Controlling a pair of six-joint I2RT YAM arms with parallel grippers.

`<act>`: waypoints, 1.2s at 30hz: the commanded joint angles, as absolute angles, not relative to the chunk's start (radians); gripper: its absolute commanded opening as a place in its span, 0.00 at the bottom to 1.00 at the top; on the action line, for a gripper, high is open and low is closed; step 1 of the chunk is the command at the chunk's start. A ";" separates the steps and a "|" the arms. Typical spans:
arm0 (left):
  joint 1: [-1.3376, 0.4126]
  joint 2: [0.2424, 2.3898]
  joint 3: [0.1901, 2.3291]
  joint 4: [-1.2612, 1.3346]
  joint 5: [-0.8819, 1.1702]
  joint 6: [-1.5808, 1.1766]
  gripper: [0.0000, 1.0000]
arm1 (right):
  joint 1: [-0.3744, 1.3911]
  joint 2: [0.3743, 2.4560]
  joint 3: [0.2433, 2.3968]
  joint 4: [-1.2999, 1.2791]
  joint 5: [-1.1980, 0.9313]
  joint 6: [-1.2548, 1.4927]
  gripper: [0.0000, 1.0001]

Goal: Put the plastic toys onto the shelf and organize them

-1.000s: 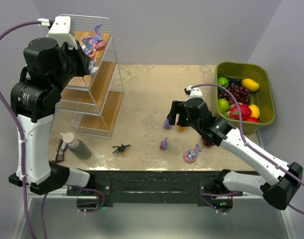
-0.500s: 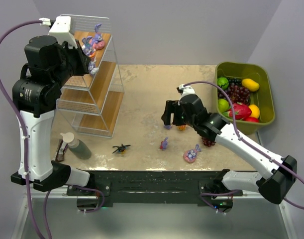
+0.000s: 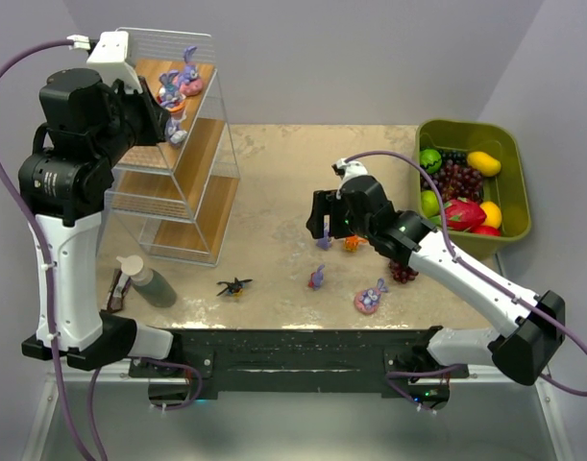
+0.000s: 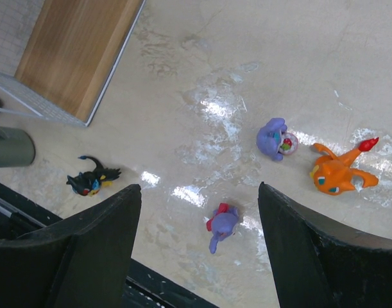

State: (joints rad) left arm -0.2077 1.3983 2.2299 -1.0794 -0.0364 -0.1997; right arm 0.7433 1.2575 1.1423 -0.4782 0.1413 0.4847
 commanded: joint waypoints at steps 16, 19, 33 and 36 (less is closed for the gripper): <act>-0.187 1.321 2.212 -1.097 -0.074 -0.129 0.00 | 0.724 1.247 1.167 -0.437 0.126 0.428 0.77; -0.189 1.313 2.204 -1.094 -0.061 -0.123 0.00 | 0.724 1.247 1.166 -0.436 0.127 0.430 0.77; -0.187 1.344 2.184 -1.081 -0.011 -0.104 0.11 | 0.721 1.232 1.149 -0.428 0.136 0.437 0.77; -0.189 1.344 2.184 -1.080 -0.020 -0.104 0.16 | 0.719 1.229 1.144 -0.428 0.137 0.439 0.77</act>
State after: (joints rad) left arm -0.1967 1.3407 2.1929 -1.1007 -0.0338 -0.1291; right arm 0.7254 1.2572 1.1423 -0.4557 0.1314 0.4450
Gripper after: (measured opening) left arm 0.153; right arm 0.767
